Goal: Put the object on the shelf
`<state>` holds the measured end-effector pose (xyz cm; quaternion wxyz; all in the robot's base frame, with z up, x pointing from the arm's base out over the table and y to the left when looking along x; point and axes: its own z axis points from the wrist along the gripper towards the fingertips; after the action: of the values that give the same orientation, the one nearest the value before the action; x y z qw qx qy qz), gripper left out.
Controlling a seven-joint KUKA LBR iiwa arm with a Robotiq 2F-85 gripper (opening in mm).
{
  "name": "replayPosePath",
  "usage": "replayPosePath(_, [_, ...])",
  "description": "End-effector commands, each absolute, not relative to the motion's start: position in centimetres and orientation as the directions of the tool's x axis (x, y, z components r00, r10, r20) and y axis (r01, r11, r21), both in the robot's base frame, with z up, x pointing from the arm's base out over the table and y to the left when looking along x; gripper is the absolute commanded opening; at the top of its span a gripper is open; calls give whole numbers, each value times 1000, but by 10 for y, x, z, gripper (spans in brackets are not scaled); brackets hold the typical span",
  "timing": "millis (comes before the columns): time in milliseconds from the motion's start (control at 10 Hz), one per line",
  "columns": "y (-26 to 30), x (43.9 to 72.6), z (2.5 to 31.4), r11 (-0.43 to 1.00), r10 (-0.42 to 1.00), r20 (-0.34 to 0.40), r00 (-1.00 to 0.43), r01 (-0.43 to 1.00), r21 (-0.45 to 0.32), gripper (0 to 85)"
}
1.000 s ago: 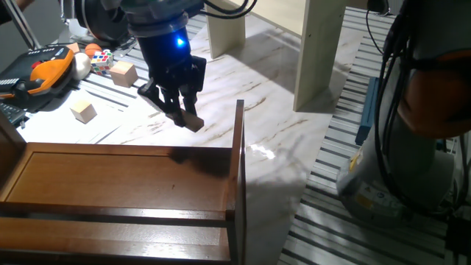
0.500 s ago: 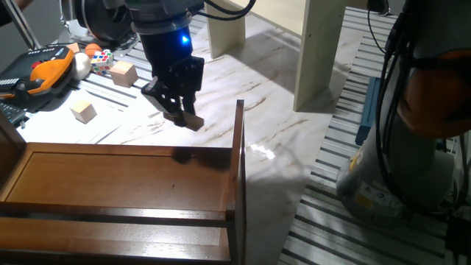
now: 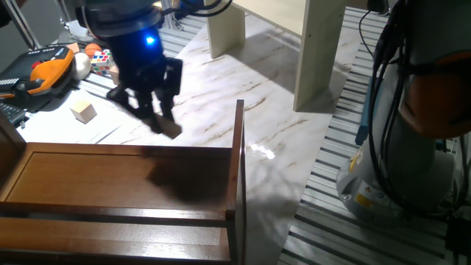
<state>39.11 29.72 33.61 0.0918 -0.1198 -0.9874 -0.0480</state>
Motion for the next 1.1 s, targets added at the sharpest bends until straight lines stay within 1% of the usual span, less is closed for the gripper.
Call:
replayPosePath(0, [330, 392, 334, 959, 262, 183, -948, 277, 63, 0])
replayPosePath(300, [352, 403, 324, 927, 359, 181, -916, 372, 45, 0])
replayPosePath(700, [358, 421, 307, 917, 387, 166, -907, 398, 37, 0])
replayPosePath(800, [358, 424, 303, 914, 395, 161, -904, 405, 33, 170])
replayPosePath(900, [359, 426, 300, 910, 403, 156, -902, 412, 33, 170])
replayPosePath(1000, [360, 426, 299, 908, 408, 154, -900, 418, 35, 340])
